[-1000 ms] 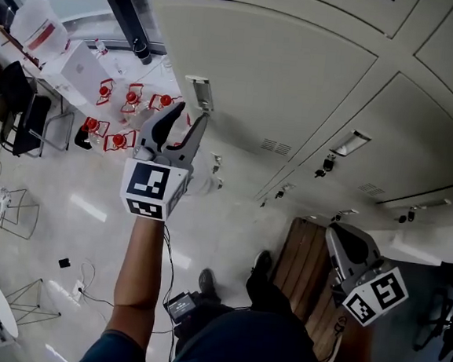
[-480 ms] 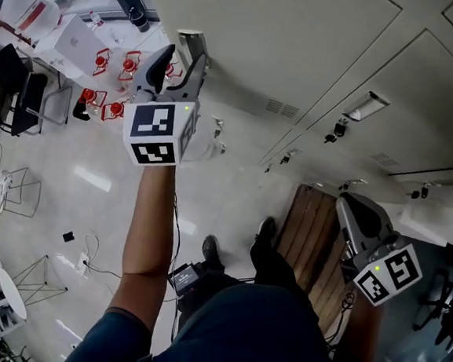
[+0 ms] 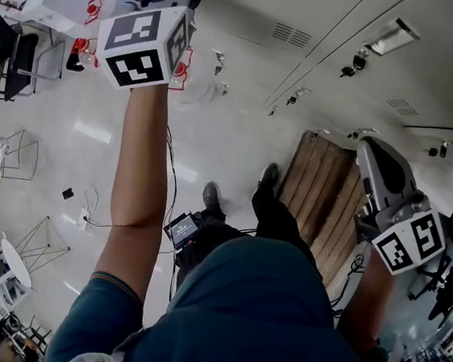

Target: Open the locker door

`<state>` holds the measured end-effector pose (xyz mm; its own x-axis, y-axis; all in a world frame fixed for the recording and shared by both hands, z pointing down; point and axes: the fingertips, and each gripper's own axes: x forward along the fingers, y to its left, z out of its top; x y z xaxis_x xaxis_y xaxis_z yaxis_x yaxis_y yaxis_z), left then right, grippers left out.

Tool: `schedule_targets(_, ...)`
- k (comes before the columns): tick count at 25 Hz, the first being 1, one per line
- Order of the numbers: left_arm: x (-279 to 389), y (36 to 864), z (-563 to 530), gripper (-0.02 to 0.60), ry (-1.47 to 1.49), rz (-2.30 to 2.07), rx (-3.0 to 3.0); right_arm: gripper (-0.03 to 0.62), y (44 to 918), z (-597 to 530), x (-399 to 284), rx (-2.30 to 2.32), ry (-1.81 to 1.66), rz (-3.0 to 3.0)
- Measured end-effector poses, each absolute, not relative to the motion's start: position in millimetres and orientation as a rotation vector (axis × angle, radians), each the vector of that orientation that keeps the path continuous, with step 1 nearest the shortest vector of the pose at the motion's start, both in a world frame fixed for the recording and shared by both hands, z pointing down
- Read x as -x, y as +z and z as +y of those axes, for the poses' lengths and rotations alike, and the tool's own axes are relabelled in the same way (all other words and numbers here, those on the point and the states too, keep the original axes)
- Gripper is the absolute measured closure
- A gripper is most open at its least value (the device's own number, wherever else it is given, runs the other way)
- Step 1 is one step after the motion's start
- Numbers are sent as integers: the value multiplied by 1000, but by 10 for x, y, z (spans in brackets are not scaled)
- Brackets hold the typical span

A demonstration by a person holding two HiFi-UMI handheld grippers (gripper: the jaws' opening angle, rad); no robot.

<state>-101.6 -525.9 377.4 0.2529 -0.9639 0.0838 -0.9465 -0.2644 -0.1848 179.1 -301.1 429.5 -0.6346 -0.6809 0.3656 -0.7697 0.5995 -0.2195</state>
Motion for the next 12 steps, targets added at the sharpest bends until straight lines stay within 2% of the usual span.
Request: schedule_targets(12,1039,3754,-4906,440,-332,1820,2438,559,4111,-2885,-1647,-1183,488,-2615)
